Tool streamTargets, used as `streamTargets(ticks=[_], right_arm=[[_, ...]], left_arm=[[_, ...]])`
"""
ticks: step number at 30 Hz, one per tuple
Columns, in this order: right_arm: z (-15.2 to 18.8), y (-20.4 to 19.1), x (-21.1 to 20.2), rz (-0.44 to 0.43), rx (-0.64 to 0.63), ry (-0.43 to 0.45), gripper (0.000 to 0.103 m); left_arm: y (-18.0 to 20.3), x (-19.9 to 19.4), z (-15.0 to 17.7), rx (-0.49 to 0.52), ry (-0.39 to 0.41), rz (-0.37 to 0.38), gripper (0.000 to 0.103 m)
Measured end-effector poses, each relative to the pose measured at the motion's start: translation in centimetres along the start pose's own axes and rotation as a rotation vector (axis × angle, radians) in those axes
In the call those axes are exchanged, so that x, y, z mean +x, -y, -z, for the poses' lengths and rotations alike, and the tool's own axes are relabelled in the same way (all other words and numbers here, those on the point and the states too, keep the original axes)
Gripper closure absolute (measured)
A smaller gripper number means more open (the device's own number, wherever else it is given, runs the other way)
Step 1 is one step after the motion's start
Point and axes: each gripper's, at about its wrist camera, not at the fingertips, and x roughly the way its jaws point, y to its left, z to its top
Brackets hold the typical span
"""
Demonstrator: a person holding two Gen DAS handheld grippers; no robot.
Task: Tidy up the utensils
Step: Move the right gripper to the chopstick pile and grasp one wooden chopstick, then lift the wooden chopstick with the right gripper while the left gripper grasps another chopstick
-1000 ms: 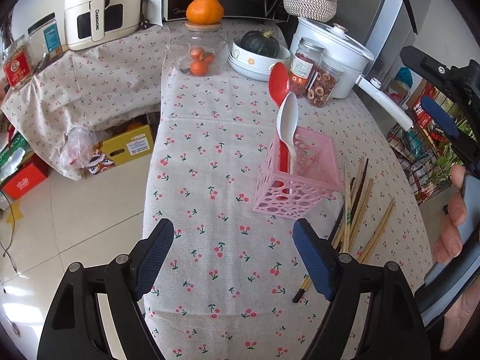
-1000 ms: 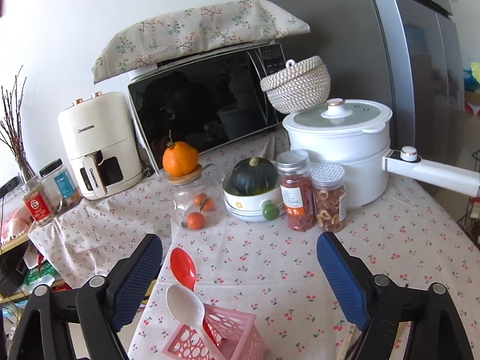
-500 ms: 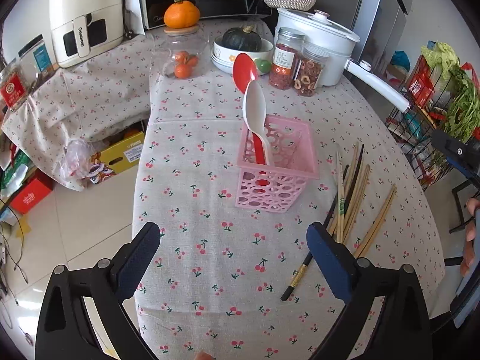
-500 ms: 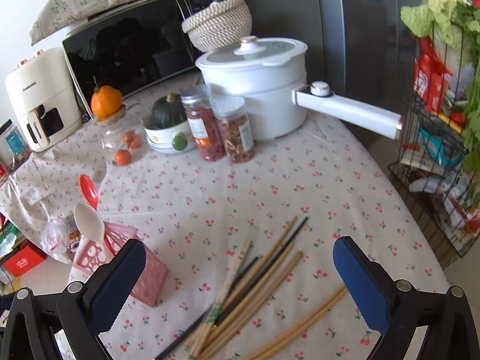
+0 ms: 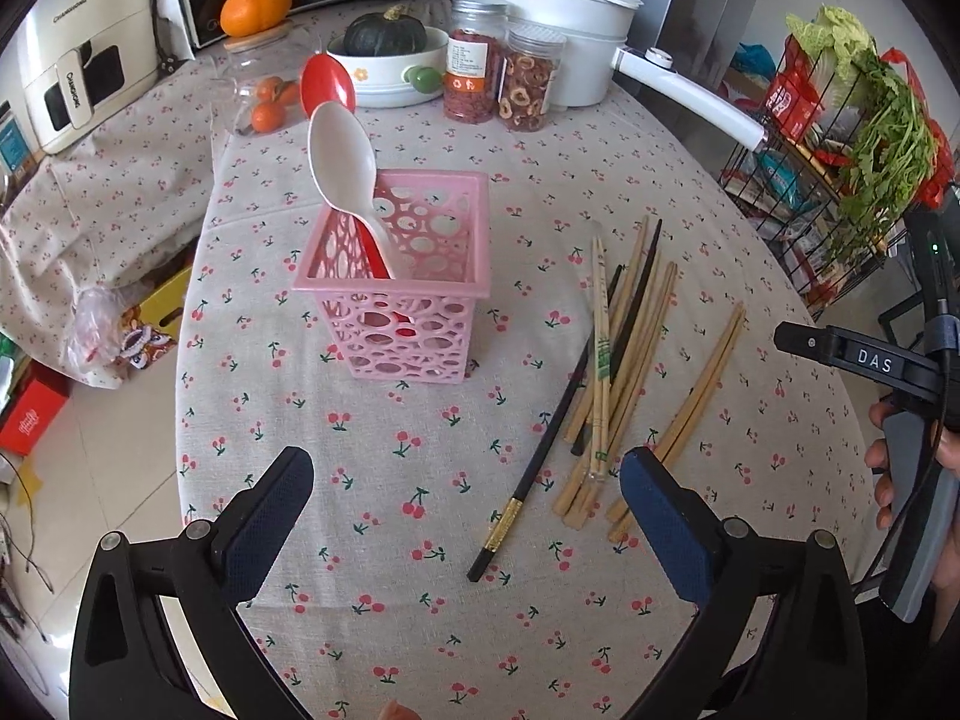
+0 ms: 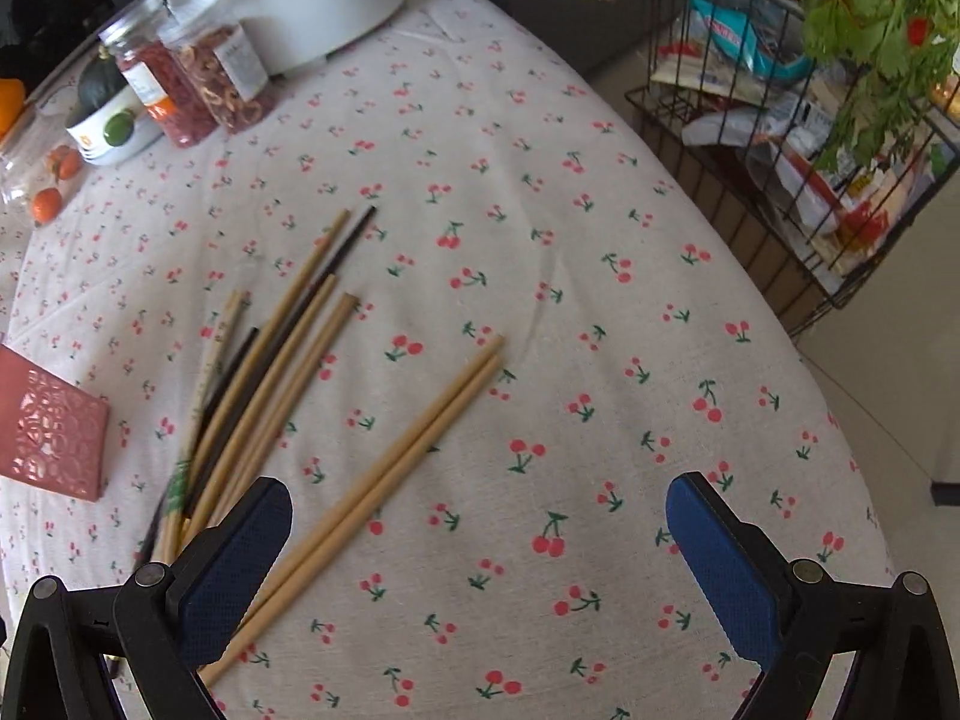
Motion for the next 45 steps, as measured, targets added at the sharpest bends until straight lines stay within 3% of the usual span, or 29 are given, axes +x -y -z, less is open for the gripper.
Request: streamTargets(ticks=[6, 12, 22, 31, 34, 37, 39, 41, 42, 45], right_arm=[[-0.3, 0.5, 3.7, 0.036, 0.037, -0.102, 0.0], [-0.6, 0.4, 6.1, 0.12, 0.016, -0.14, 0.0], [-1.0, -0.5, 6.9, 0.106, 0.015, -0.143, 0.0], [-0.4, -0.6, 7.1, 0.125, -0.005, -0.198, 0.003], [-0.4, -0.2, 6.5, 0.118, -0.001, -0.182, 0.018], [-0.6, -0.3, 5.7, 0.103, -0.032, -0.152, 0.047], [-0.6, -0.4, 5.4, 0.086, -0.052, -0.143, 0.075], [-0.8, -0.2, 5.3, 0.065, -0.063, -0.143, 0.089], [-0.8, -0.3, 5.2, 0.054, -0.065, -0.145, 0.094], [-1.1, 0.2, 5.1, 0.003, -0.051, -0.146, 0.099]], left_arm=[[1.3, 1.4, 0.2, 0.03, -0.052, 0.023, 0.0], [1.8, 2.1, 0.3, 0.058, -0.07, 0.012, 0.0], [1.7, 2.3, 0.3, 0.063, -0.079, 0.008, 0.0], [2.0, 1.9, 0.5, 0.056, -0.077, 0.033, 0.0], [2.3, 1.6, 0.5, 0.061, -0.07, 0.053, 0.0], [2.9, 1.6, 0.4, 0.069, -0.073, 0.083, 0.0], [3.4, 1.7, 0.4, 0.085, -0.081, 0.11, 0.003], [4.2, 1.9, 0.4, 0.107, -0.101, 0.131, 0.006], [4.6, 2.0, 0.4, 0.118, -0.107, 0.135, 0.007], [5.7, 2.6, 0.1, 0.147, -0.125, 0.138, 0.01]])
